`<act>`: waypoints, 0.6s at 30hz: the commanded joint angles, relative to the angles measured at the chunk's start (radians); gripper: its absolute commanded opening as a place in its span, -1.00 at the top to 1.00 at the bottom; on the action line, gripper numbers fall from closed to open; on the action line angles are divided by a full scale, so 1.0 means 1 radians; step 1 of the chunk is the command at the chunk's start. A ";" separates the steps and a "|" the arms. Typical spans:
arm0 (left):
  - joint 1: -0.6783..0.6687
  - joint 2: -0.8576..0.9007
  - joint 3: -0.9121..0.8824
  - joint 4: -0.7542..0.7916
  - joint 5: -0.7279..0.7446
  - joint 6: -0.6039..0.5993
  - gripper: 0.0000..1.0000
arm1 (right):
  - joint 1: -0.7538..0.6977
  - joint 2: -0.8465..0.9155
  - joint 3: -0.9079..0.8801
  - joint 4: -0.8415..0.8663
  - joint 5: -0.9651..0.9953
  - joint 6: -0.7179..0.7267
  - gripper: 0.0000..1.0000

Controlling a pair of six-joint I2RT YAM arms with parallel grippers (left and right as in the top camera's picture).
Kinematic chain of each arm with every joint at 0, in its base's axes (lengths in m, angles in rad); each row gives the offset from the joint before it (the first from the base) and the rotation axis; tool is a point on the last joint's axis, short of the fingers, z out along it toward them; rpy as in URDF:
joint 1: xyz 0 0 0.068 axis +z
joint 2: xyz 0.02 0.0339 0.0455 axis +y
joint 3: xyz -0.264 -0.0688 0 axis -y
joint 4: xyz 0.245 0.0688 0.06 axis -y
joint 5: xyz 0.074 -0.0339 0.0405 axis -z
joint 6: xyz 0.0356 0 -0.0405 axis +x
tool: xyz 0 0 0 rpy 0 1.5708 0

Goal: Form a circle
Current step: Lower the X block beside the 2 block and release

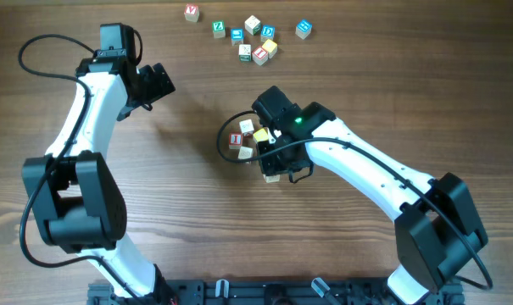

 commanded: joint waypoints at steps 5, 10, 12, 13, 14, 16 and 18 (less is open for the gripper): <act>0.003 -0.017 0.011 0.000 0.001 0.005 -1.00 | 0.008 -0.004 -0.008 -0.008 0.014 0.001 0.62; 0.003 -0.017 0.011 0.000 0.001 0.005 -1.00 | 0.008 -0.004 -0.008 -0.006 0.015 0.001 0.62; 0.003 -0.017 0.011 0.000 0.001 0.005 -1.00 | 0.008 -0.004 -0.008 -0.003 0.014 0.001 0.62; 0.003 -0.017 0.011 0.000 0.001 0.005 -1.00 | 0.008 -0.004 -0.008 -0.001 0.015 0.001 0.62; 0.003 -0.017 0.011 0.000 0.001 0.005 -1.00 | 0.008 -0.004 -0.008 0.000 0.014 0.001 0.62; 0.003 -0.017 0.011 0.000 0.001 0.005 -1.00 | 0.008 -0.004 -0.008 -0.001 0.015 0.000 0.62; 0.003 -0.017 0.011 0.000 0.001 0.005 -1.00 | 0.008 -0.004 -0.008 -0.003 0.015 -0.004 0.62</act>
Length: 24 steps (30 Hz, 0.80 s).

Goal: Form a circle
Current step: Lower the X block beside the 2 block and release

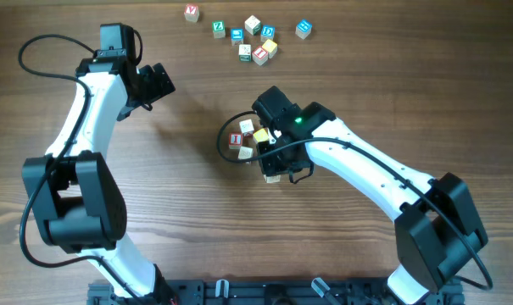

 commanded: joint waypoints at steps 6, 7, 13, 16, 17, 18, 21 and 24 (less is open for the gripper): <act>0.003 -0.017 0.011 0.000 0.001 0.005 -1.00 | 0.008 -0.004 -0.008 -0.002 0.014 -0.026 0.62; 0.003 -0.017 0.011 0.000 0.002 0.005 -1.00 | 0.008 -0.004 -0.008 0.000 0.014 -0.025 0.62; 0.003 -0.017 0.011 0.000 0.001 0.005 -1.00 | 0.008 -0.003 -0.008 0.017 0.014 -0.023 0.62; 0.003 -0.017 0.011 0.000 0.001 0.005 -1.00 | 0.008 0.010 -0.008 0.035 0.015 -0.023 0.62; 0.003 -0.017 0.011 0.000 0.001 0.005 -1.00 | 0.008 0.019 -0.008 0.041 0.015 -0.022 0.62; 0.003 -0.017 0.011 0.000 0.001 0.005 -1.00 | 0.008 0.027 -0.008 0.048 0.015 -0.022 0.63; 0.003 -0.017 0.011 0.000 0.001 0.005 -1.00 | 0.008 0.063 -0.008 0.071 0.018 0.011 0.63; 0.003 -0.017 0.011 0.000 0.001 0.005 -1.00 | 0.008 0.092 -0.008 0.096 0.019 0.011 0.63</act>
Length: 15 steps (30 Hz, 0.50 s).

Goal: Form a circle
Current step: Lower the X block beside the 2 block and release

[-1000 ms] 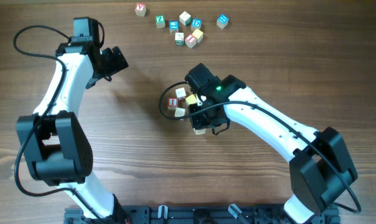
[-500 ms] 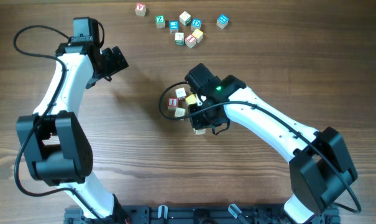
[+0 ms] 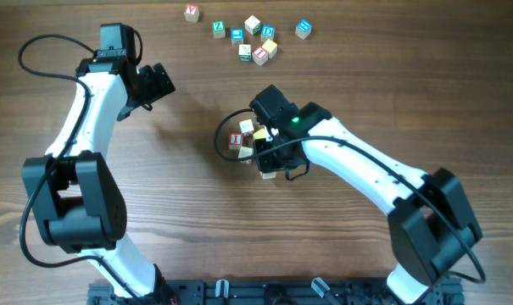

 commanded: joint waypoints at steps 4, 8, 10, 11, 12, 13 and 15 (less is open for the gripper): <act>0.003 -0.017 0.011 0.000 0.001 0.005 -1.00 | 0.008 0.086 -0.008 0.051 0.019 0.011 0.62; 0.003 -0.017 0.011 0.000 0.001 0.005 -1.00 | 0.008 0.107 -0.008 0.056 0.026 0.019 0.62; 0.003 -0.017 0.011 0.000 0.001 0.005 -1.00 | 0.008 0.107 -0.008 0.056 0.033 0.030 0.60; 0.003 -0.017 0.011 0.000 0.001 0.005 -1.00 | 0.008 0.107 -0.008 0.056 0.037 0.031 0.60; 0.003 -0.017 0.011 0.000 0.001 0.005 -1.00 | 0.008 0.107 -0.008 0.058 0.041 0.036 0.60; 0.003 -0.017 0.011 0.000 0.001 0.005 -1.00 | 0.008 0.107 -0.008 0.060 0.045 0.038 0.60; 0.003 -0.017 0.011 0.000 0.001 0.005 -1.00 | 0.008 0.107 -0.008 0.066 0.045 0.038 0.52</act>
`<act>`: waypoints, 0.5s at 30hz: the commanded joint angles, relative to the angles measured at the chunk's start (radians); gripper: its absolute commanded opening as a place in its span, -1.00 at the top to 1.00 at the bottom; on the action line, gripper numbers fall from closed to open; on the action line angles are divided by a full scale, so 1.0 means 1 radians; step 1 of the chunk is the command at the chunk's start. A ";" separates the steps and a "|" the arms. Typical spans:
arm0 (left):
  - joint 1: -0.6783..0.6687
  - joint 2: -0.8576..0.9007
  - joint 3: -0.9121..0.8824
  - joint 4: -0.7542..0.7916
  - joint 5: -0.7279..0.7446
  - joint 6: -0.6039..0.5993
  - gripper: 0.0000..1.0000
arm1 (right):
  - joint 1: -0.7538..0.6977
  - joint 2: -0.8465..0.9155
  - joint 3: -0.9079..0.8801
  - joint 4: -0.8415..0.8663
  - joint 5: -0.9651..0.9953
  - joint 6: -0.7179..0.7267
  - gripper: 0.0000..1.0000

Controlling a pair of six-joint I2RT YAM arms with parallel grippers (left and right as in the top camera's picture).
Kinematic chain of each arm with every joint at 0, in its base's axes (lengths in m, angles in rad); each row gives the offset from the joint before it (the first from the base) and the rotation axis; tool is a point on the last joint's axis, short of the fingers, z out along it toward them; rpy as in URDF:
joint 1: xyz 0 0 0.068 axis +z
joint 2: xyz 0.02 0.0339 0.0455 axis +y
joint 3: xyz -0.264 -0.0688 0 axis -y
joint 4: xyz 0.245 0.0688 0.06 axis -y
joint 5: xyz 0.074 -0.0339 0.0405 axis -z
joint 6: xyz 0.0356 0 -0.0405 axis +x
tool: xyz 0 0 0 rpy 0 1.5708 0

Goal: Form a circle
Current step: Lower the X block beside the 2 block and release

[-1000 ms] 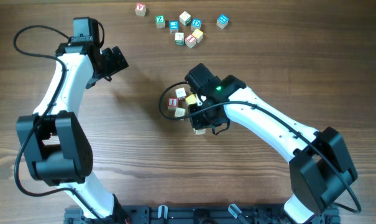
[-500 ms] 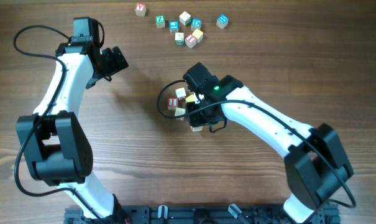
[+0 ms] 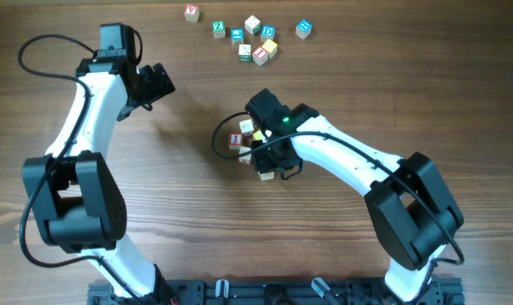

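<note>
A small cluster of letter cubes lies mid-table: a red-faced cube [image 3: 236, 140], a white cube [image 3: 246, 126] and a pale cube [image 3: 245, 153]. My right gripper [image 3: 256, 142] is down right against this cluster from the right. Its wrist hides the fingers and a yellowish cube [image 3: 260, 135] shows at its edge. The black cable [image 3: 218, 137] loops around the cluster's left side. My left gripper [image 3: 161, 81] hovers far to the upper left, open and holding nothing.
Several loose cubes are scattered at the far edge, from a red-lettered one [image 3: 192, 12] through green [image 3: 218, 28] and white [image 3: 253, 24] to a blue one [image 3: 303, 28]. The arm bases stand at the near edge.
The right arm's wrist and elbow have shifted a little to the left, closer onto the cluster. The cubes and the left arm look unchanged.
At the two oldest moments the right gripper sat still beside the cluster of cubes. It then stood slightly farther left, and now farther left again. The left arm and the far cubes have stayed put throughout.
</note>
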 commanded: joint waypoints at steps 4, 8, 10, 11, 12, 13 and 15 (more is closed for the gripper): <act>0.003 -0.017 0.011 0.000 0.001 0.005 -1.00 | 0.007 0.016 -0.008 0.026 0.031 0.022 0.44; 0.003 -0.017 0.011 0.000 0.001 0.005 -1.00 | 0.006 0.016 -0.008 0.028 0.063 0.059 0.43; 0.003 -0.017 0.011 0.000 0.001 0.005 -1.00 | 0.006 0.016 -0.008 0.028 0.069 0.065 0.35; 0.003 -0.017 0.011 0.000 0.001 0.005 -1.00 | 0.006 0.016 -0.008 0.029 0.070 0.064 0.31; 0.003 -0.017 0.011 0.000 0.001 0.005 -1.00 | 0.006 0.016 -0.008 0.033 0.070 0.064 0.27; 0.003 -0.017 0.011 0.000 0.001 0.005 -1.00 | 0.006 0.017 -0.008 0.039 0.075 0.064 0.23; 0.003 -0.017 0.011 0.000 0.001 0.005 -1.00 | 0.006 0.017 -0.008 0.053 0.077 0.064 0.14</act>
